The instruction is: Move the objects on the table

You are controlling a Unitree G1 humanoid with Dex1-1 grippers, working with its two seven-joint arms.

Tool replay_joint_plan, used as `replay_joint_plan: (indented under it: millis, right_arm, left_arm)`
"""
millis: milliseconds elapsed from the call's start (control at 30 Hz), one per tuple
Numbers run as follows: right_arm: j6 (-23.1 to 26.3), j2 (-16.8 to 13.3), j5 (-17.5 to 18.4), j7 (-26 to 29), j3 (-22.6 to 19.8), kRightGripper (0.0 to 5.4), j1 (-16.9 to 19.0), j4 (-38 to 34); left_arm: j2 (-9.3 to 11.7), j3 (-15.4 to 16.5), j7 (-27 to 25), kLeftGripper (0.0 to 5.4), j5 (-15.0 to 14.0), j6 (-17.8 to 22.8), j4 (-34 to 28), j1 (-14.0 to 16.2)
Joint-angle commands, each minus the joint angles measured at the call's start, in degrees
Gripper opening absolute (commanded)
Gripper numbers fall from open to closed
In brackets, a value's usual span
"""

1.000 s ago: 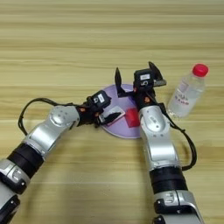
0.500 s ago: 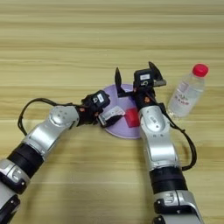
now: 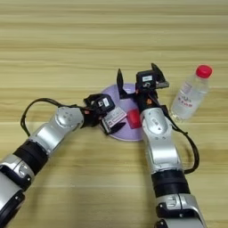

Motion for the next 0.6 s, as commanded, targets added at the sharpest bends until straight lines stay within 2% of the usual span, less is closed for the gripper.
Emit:
replay_joint_plan:
  millis: [33, 300, 600]
  right_arm:
    - [1.24, 0.49, -0.05, -0.19, 0.32, 5.4, 0.17, -1.51]
    - [1.87, 0.81, 0.21, -0.16, 0.27, 5.4, 0.24, -2.15]
    - [2.16, 0.83, 0.42, 0.0, -0.07, 5.4, 0.15, -2.01]
  left_arm:
    - [0.19, -0.76, -0.66, 5.38, 1.61, -0.64, 1.13, -1.22]
    - [0.87, -0.87, -0.9, 5.38, 2.27, -1.4, 1.93, -1.07]
    - [3.16, 0.41, -0.56, 5.38, 2.82, -2.29, 4.28, -1.55]
